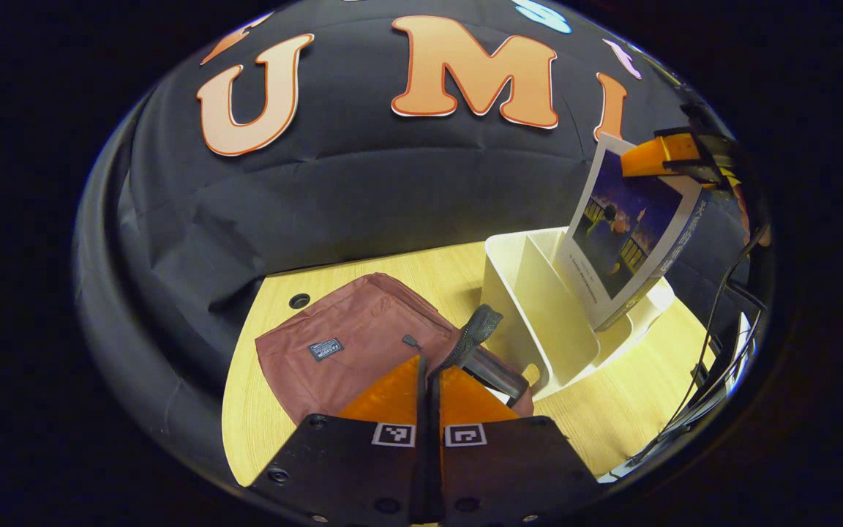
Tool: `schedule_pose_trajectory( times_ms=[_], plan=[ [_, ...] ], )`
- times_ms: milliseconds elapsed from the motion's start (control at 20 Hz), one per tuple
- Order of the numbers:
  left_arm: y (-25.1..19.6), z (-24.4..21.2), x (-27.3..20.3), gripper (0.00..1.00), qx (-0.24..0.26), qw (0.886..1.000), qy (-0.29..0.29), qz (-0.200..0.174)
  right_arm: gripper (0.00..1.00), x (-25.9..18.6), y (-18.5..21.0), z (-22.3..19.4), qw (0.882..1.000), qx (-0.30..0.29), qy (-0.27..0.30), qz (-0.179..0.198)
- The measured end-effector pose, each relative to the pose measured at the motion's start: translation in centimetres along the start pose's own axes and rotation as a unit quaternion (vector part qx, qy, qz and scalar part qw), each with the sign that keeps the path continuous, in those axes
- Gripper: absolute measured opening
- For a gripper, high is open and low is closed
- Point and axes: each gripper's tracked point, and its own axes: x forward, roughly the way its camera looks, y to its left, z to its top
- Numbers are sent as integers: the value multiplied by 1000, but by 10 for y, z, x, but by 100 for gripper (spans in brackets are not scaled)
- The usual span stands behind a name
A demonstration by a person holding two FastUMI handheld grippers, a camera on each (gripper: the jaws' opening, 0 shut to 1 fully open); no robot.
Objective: Open the schoolbag, grab two books from the bookshelf and put them into the schoolbag.
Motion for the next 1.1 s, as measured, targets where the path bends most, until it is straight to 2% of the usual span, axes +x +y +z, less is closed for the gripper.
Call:
schedule_pose_trajectory(
  times_ms=[300, 450, 600, 650, 800, 950, 1050, 1100],
  plan=[
    [6, -2, 1, 1, 7, 1000, -6, -24, 35, -46, -7, 25, 998, 24, -52, 0],
    [9, -7, 1, 1, 53, 998, -7, -33, 35, -90, -4, 29, 995, 81, -61, 17],
    [1, -5, -3, 1, 83, 995, -16, -58, 35, -117, -4, -6, 986, 157, -31, 48],
    [0, -1, -5, 1, 90, 994, -22, -64, 35, -123, -3, -21, 979, 192, -16, 62],
    [2, 3, -10, 0, 109, 990, -29, -79, 35, -127, 2, -76, 949, 301, 33, 93],
    [1, 4, -14, 1, 130, 987, -30, -91, 35, -125, 8, -130, 918, 376, 68, 100],
    [-1, 4, -17, 0, 145, 984, -30, -97, 35, -122, 18, -155, 895, 426, 80, 108],
    [-3, 3, -20, 0, 151, 983, -30, -101, 35, -117, 23, -166, 886, 442, 85, 111]
  ],
)
